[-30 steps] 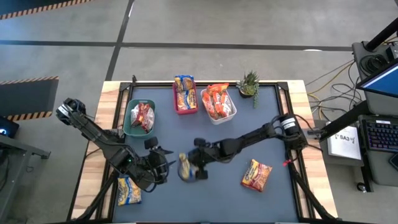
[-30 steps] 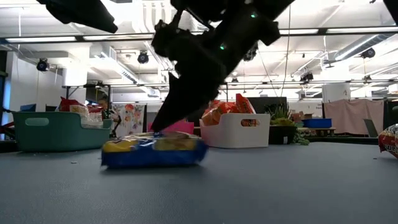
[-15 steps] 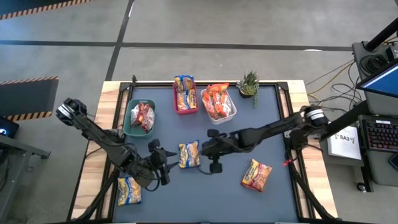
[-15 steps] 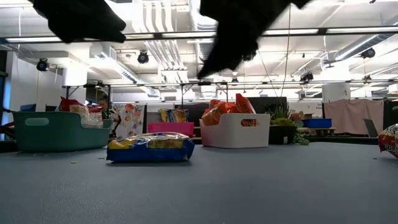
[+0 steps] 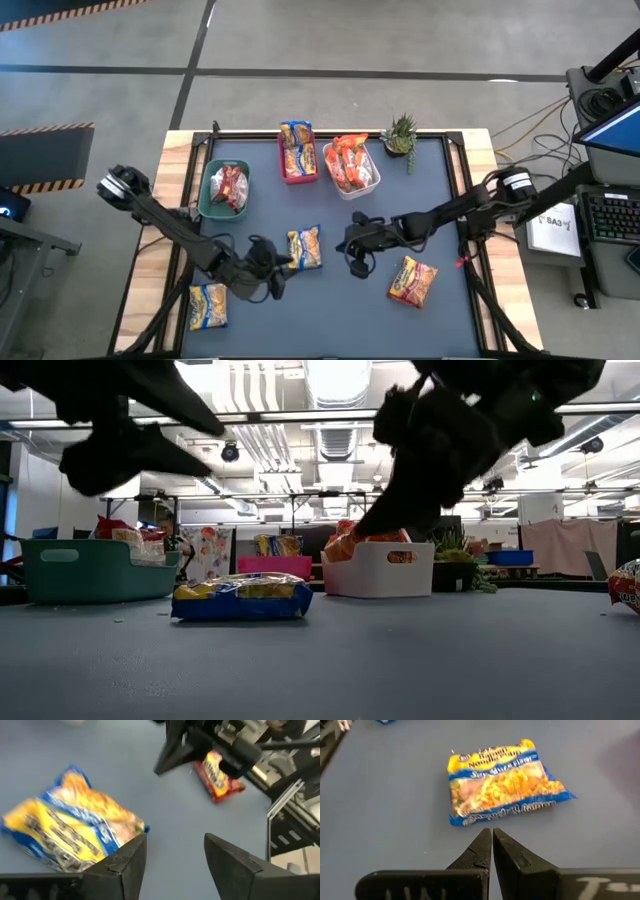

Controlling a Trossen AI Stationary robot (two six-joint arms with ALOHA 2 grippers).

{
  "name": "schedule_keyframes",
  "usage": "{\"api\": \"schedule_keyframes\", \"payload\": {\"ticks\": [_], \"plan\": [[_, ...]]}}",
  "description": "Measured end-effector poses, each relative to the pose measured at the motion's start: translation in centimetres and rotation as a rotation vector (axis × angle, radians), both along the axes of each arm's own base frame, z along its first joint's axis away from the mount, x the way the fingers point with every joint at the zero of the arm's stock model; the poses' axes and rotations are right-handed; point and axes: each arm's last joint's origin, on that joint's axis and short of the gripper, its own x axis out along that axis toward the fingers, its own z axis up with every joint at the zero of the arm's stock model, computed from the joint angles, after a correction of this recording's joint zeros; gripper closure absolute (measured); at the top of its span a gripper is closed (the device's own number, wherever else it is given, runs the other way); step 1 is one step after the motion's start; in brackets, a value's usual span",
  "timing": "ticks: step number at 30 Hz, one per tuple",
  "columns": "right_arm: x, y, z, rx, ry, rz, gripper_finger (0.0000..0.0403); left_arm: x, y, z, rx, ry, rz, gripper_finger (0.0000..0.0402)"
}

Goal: Sort Maruchan noodles
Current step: Put the right blue noodle pack into the red bin

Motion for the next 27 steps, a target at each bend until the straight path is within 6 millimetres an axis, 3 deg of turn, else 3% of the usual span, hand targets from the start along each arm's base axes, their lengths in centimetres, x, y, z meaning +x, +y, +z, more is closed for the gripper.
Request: {"api": "schedule_keyframes", "payload": {"ticks": [9, 17, 22, 27], "plan": [[1.4, 0.2, -0.6, -0.050, -0.146, 0.018, 0.0394, 3.0, -1.0, -2.3, -0.156, 0.102, 0.032, 0.0201], [4.1, 0.8, -1.3, -0.098, -0.163, 0.046, 0.0394, 2.5, -0.2, -3.2, -0.203, 0.175, 0.143, 0.0172], [6.3, 0.3, -2.9, -0.120, -0.136, 0.005, 0.0394, 2.2, 0.8, -4.1, -0.199, 0.226, 0.213, 0.0157], [7.2, -0.1, -4.5, -0.133, -0.058, -0.035, 0.0394, 2.0, 1.9, -4.8, -0.205, 0.243, 0.268, 0.0154]]}}
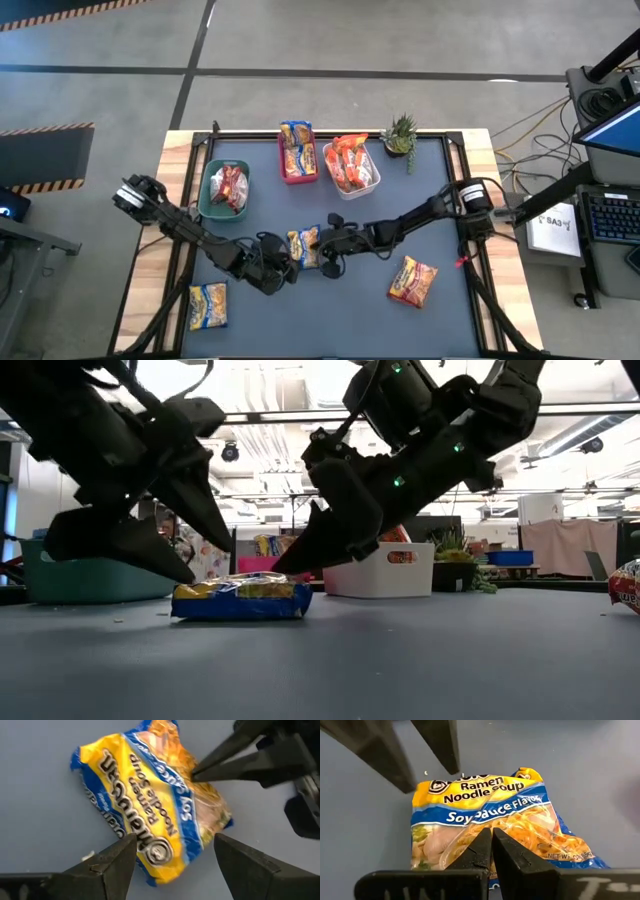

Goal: Sort Maruchan noodles
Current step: Put the right blue noodle pack into the red bin

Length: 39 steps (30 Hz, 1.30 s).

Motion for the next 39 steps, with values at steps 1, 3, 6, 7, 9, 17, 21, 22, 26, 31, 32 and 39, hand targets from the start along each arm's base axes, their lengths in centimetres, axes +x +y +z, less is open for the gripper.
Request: {"api": "schedule_keyframes", "payload": {"ticks": [1, 3, 6, 7, 9, 17, 21, 22, 26, 31, 32, 39], "plan": [[0.0, 0.0, -0.2, 0.001, 0.003, -0.010, 0.0394, 0.0, 0.1, -0.1, 0.000, 0.002, 0.005, 0.0153], [-0.1, 0.0, -0.6, 0.005, 0.012, -0.014, 0.0394, 0.0, 0.4, -0.2, 0.004, 0.007, 0.015, 0.0153], [-0.4, -0.1, -1.3, 0.016, 0.030, -0.024, 0.0394, -0.1, 0.9, -0.5, 0.005, 0.019, 0.034, 0.0153], [-0.6, -0.1, -1.6, 0.020, 0.035, -0.027, 0.0394, -0.1, 1.0, -0.5, 0.004, 0.018, 0.045, 0.0153], [-1.1, -0.2, -2.1, 0.018, 0.057, -0.045, 0.0394, -0.2, 1.0, -0.6, 0.001, 0.013, 0.059, 0.0153], [-1.5, -0.2, -2.6, 0.012, 0.059, -0.046, 0.0394, 0.1, 1.2, -0.4, -0.023, -0.025, 0.098, 0.0153], [-1.4, -0.2, -2.5, 0.010, 0.047, -0.044, 0.0394, 0.3, 1.7, -0.4, -0.023, -0.026, 0.117, 0.0153], [-1.5, -0.2, -2.5, 0.009, 0.048, -0.044, 0.0394, 0.4, 1.8, -0.4, -0.023, -0.027, 0.121, 0.0153], [-1.6, -0.3, -2.7, 0.007, 0.057, -0.043, 0.0394, 0.5, 2.3, -0.4, -0.019, -0.020, 0.138, 0.0153], [-2.2, -0.4, -3.3, -0.007, 0.076, -0.060, 0.0394, 0.6, 2.4, -0.4, -0.017, -0.026, 0.153, 0.0153], [-2.3, -0.4, -3.3, -0.005, 0.077, -0.062, 0.0394, 0.6, 2.4, -0.4, -0.015, -0.029, 0.156, 0.0153], [-2.3, -0.4, -3.3, -0.001, 0.063, -0.066, 0.0394, 0.8, 2.7, -0.3, 0.000, -0.049, 0.169, 0.0154]]}}
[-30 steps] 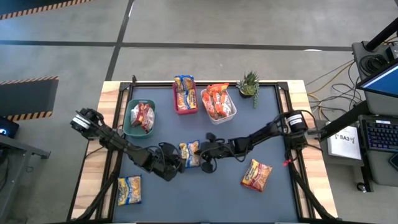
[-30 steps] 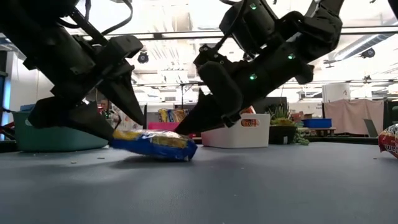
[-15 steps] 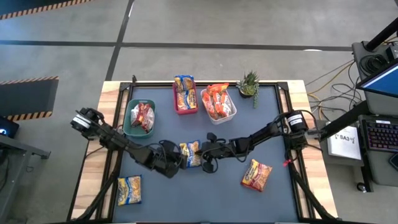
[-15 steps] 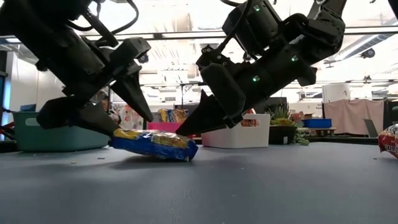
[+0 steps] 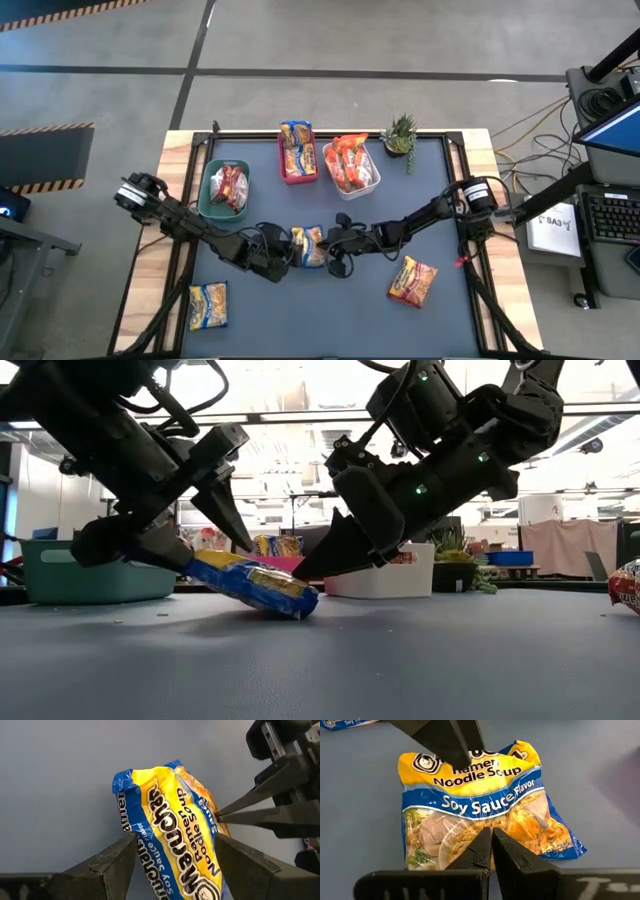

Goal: Sort Maruchan noodles
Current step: Put the right blue noodle pack into the red bin

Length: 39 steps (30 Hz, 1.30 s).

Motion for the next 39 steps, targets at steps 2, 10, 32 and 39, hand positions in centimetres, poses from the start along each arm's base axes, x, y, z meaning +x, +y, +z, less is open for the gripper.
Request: {"api": "schedule_keyframes", "payload": {"ticks": [2, 10, 32, 39], "plan": [[0.0, 0.0, 0.0, 0.000, 0.000, 0.000, 0.0394, 0.0, 0.0, 0.0, 0.011, -0.004, 0.007, 0.0154], [0.1, 0.0, 0.1, -0.003, -0.012, 0.001, 0.0394, 1.0, -0.3, -2.4, 0.006, 0.012, -0.004, 0.0154], [-1.2, -0.3, 5.1, -0.010, -0.034, 0.013, 0.0394, 0.7, -0.2, -0.2, 0.050, -0.003, -0.060, 0.0276], [-3.0, -0.7, 7.8, -0.028, -0.036, -0.008, 0.0394, -0.1, 0.6, 2.7, 0.209, -0.040, -0.063, 0.0291]]}}
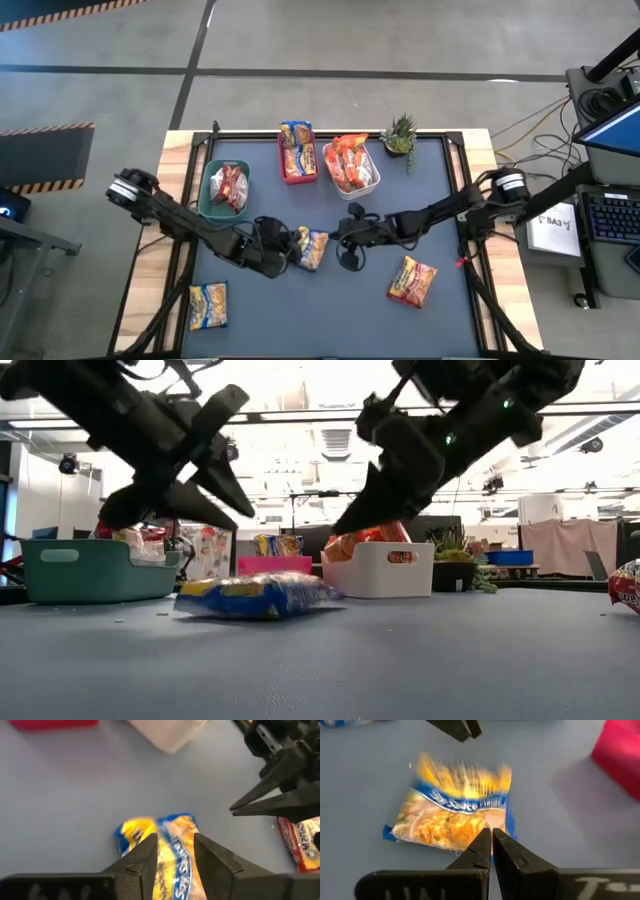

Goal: Sort Maruchan noodles
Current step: Put the right blue noodle pack into the red bin

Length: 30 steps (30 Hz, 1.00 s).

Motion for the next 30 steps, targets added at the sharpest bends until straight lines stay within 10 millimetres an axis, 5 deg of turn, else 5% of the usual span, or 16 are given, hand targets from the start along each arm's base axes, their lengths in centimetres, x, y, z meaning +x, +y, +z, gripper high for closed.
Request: {"api": "schedule_keyframes", "payload": {"ticks": [7, 11, 21, 30], "plan": [[-1.3, -0.3, 0.9, 0.011, -0.022, -0.023, 0.0394, -0.1, 0.7, 1.1, 0.008, 0.044, -0.094, 0.0351], [-0.8, -0.1, 0.0, 0.031, -0.038, -0.007, 0.0394, -0.3, 0.8, 0.7, -0.069, 0.097, -0.136, 0.0352], [1.5, -0.5, -5.9, 0.050, -0.051, -0.013, 0.0394, -0.5, 0.8, 0.4, -0.084, 0.138, -0.164, 0.0253], [2.4, -0.7, -9.1, 0.044, 0.011, -0.034, 0.0394, -0.4, 0.7, -0.8, -0.138, 0.150, -0.112, 0.0182]]}}
